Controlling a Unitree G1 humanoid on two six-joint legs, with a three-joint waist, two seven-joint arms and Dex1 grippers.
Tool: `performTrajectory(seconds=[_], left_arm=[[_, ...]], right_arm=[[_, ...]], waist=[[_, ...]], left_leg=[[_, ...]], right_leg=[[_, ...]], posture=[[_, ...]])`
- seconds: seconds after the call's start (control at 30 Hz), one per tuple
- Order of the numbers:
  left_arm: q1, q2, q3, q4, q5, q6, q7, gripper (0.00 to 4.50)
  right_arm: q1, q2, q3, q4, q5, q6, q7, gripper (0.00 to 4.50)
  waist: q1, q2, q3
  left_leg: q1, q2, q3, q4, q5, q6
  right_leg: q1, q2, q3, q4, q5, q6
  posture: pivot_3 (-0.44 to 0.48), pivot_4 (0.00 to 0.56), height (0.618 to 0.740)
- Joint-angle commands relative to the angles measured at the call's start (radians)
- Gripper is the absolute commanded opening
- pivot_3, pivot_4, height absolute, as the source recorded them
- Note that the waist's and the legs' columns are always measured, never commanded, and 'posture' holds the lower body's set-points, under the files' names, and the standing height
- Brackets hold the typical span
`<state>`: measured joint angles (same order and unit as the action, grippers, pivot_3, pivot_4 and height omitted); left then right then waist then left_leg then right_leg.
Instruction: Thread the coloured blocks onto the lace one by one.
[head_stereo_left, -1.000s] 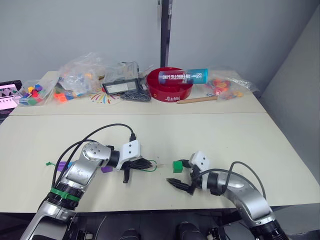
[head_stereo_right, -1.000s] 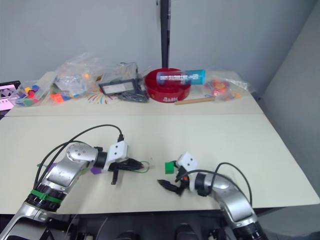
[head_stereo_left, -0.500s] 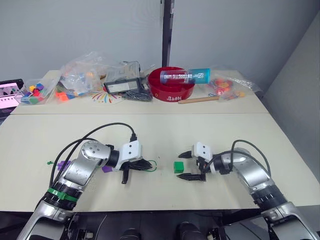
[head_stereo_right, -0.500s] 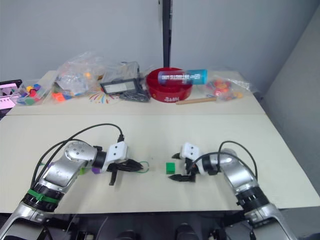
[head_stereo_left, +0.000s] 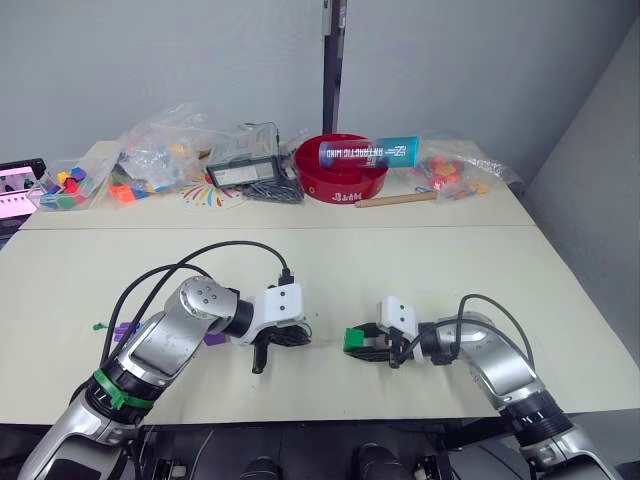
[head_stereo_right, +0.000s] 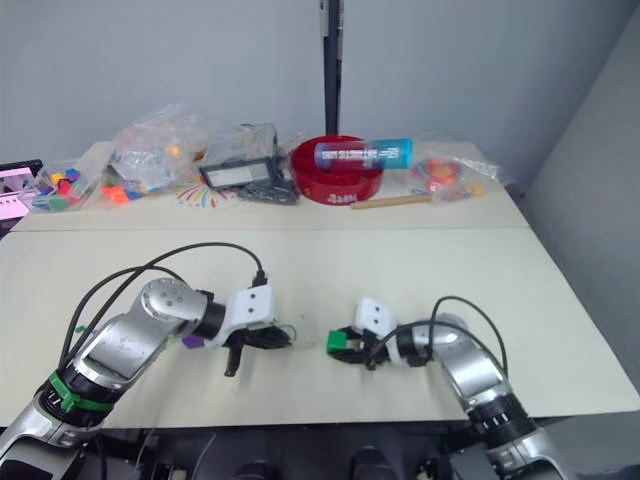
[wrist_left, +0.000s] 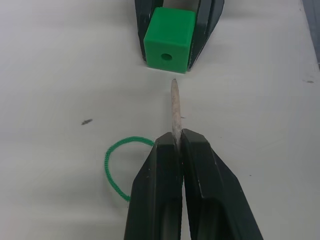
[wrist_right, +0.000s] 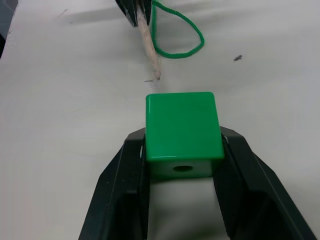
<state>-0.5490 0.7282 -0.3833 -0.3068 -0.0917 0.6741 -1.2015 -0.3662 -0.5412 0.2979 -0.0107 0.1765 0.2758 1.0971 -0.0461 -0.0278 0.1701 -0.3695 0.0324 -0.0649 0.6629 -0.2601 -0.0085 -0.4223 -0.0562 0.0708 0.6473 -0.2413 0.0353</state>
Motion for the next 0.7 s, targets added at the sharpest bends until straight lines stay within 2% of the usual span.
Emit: performTrajectory(seconds=[0.03, 0.4, 0.7], left_arm=[[-0.053, 0.011, -0.029, -0.043, 0.015, 0.052, 0.008, 0.00], [-0.052, 0.038, -0.096, 0.006, 0.045, 0.007, 0.019, 0.00], [-0.062, -0.037, -0.114, 0.050, 0.064, 0.011, 0.066, 0.00]], right_arm=[[0.017, -0.003, 0.009, -0.068, -0.007, 0.030, -0.018, 1.19], [0.029, 0.002, 0.026, -0.106, -0.010, 0.077, -0.047, 1.19], [0.031, 0.007, 0.031, -0.109, -0.009, 0.091, -0.058, 1.19]], waist=[[0.002, 0.000, 0.000], [0.001, 0.000, 0.000], [0.001, 0.000, 0.000]], left_leg=[[0.000, 0.000, 0.000, 0.000, 0.000, 0.000], [0.000, 0.000, 0.000, 0.000, 0.000, 0.000], [0.000, 0.000, 0.000, 0.000, 0.000, 0.000]], right_leg=[[0.000, 0.000, 0.000, 0.000, 0.000, 0.000], [0.000, 0.000, 0.000, 0.000, 0.000, 0.000], [0.001, 0.000, 0.000, 0.000, 0.000, 0.000]], posture=[[0.000, 0.150, 0.731], [0.000, 0.150, 0.731], [0.000, 0.150, 0.731]])
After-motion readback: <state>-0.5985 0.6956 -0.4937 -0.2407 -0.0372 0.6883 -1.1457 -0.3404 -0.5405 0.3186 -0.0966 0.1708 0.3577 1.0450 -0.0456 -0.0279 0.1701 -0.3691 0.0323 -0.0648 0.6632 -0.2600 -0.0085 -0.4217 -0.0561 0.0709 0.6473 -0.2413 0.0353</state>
